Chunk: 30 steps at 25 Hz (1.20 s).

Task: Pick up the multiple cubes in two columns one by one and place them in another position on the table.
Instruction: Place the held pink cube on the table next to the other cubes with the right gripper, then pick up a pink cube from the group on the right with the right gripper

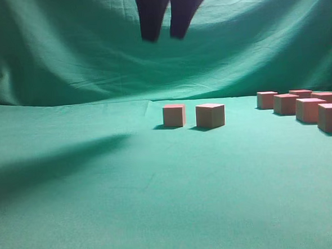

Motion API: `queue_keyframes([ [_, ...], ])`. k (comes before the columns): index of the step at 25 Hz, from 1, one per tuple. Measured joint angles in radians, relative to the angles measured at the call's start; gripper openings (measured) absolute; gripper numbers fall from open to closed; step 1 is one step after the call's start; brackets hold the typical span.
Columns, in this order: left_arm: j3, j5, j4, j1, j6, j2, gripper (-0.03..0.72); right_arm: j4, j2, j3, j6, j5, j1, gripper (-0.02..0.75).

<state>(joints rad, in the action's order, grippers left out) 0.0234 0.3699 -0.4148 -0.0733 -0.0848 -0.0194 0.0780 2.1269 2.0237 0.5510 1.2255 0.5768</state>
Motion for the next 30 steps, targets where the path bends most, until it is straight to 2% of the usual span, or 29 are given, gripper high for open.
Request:
queue_keyframes([
  [6, 0.0, 0.0, 0.0, 0.0, 0.0, 0.0, 0.0, -0.003, -0.185, 0.006, -0.252, 0.021, 0.0, 0.552],
  [9, 0.0, 0.0, 0.0, 0.0, 0.0, 0.0, 0.0, -0.034, -0.302, -0.054, -0.363, 0.021, -0.007, 0.552],
  [12, 0.0, 0.0, 0.0, 0.0, 0.0, 0.0, 0.0, -0.044, -0.444, -0.182, -0.443, 0.023, -0.051, 0.552],
  [17, 0.0, 0.0, 0.0, 0.0, 0.0, 0.0, 0.0, -0.052, -0.593, -0.507, -0.554, 0.025, -0.182, 0.552],
  [18, 0.0, 0.0, 0.0, 0.0, 0.0, 0.0, 0.0, -0.052, -0.605, -0.565, -0.562, 0.025, -0.2, 0.51],
  [20, 0.0, 0.0, 0.0, 0.0, 0.0, 0.0, 0.0, -0.05, -0.611, -0.71, -0.572, 0.018, -0.233, 0.499],
  [25, 0.0, 0.0, 0.0, 0.0, 0.0, 0.0, 0.0, -0.042, -0.611, -0.963, -0.654, -0.229, -0.25, 0.499],
  [28, 0.0, 0.0, 0.0, 0.0, 0.0, 0.0, 0.0, -0.054, -0.611, -1.047, -0.714, -0.426, -0.252, 0.499],
  [30, 0.0, 0.0, 0.0, 0.0, 0.0, 0.0, 0.0, -0.097, -0.605, -1.069, -0.757, -0.502, -0.252, 0.499],
])
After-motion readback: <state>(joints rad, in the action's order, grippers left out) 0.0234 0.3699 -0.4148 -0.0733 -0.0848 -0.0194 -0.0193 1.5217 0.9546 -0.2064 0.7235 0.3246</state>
